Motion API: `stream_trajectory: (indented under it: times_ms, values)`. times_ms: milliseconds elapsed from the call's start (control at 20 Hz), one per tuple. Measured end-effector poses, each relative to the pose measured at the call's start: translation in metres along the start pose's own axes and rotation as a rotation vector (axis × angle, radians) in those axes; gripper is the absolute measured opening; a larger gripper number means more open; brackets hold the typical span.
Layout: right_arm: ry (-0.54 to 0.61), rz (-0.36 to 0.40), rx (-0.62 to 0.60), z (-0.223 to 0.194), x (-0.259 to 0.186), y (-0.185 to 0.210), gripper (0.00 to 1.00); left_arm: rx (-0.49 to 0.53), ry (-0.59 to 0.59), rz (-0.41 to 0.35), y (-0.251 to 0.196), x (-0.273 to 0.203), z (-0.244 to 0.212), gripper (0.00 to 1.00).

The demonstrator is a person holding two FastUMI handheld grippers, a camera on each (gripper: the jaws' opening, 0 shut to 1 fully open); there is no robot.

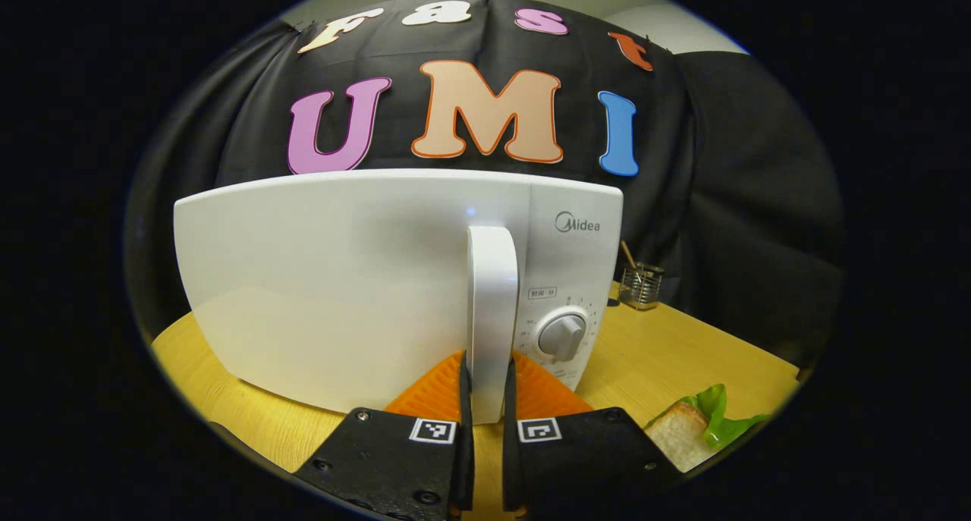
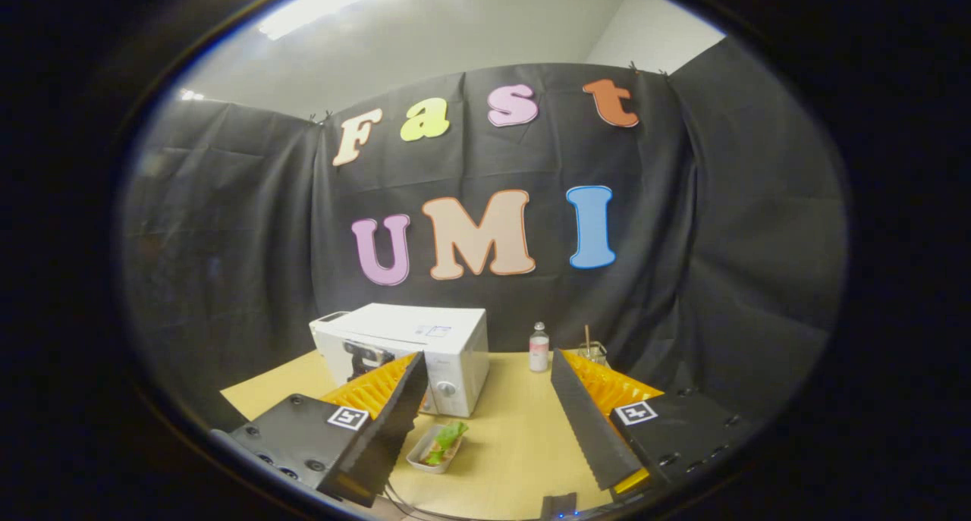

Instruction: Open the microwave oven with the left hand, put the food in, and close the microwave oven.

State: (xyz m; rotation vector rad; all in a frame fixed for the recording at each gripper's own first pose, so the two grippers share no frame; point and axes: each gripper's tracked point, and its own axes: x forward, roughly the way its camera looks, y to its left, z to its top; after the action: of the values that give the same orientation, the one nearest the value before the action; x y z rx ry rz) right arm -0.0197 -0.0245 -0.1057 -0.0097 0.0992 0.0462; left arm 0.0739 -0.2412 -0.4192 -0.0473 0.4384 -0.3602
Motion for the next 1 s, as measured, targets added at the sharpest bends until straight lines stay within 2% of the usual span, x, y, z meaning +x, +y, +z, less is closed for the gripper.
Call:
stream_trajectory:
  times_ms: [200, 300, 500, 550, 650, 850, 900, 1000]
  values:
    - [-0.01, 0.013, 0.031, -0.003, 0.001, 0.001, 0.95, -0.023, -0.036, -0.072, 0.003, -0.046, -0.004, 0.15]
    - [-0.008, 0.029, 0.047, -0.006, 0.002, 0.005, 0.95, -0.009, -0.018, -0.089, 0.006, -0.063, -0.009, 0.18]
    - [-0.004, 0.043, 0.04, -0.013, 0.001, 0.014, 0.95, 0.012, -0.014, -0.098, 0.014, -0.088, -0.013, 0.24]
    - [0.0, 0.048, 0.038, -0.014, 0.0, 0.017, 1.0, 0.008, -0.011, -0.103, 0.016, -0.093, -0.015, 0.26]
    - [0.009, 0.057, 0.034, -0.019, -0.001, 0.023, 0.94, -0.001, -0.02, -0.11, 0.019, -0.103, -0.014, 0.27]
    - [0.016, 0.087, 0.022, -0.028, -0.006, 0.037, 0.95, -0.003, -0.015, -0.11, 0.029, -0.119, -0.021, 0.29]
    - [0.021, 0.091, 0.021, -0.032, -0.007, 0.039, 1.0, -0.003, -0.014, -0.099, 0.034, -0.124, -0.022, 0.29]
    - [0.024, 0.095, 0.022, -0.035, -0.008, 0.042, 1.0, -0.011, -0.012, -0.074, 0.045, -0.131, -0.024, 0.37]
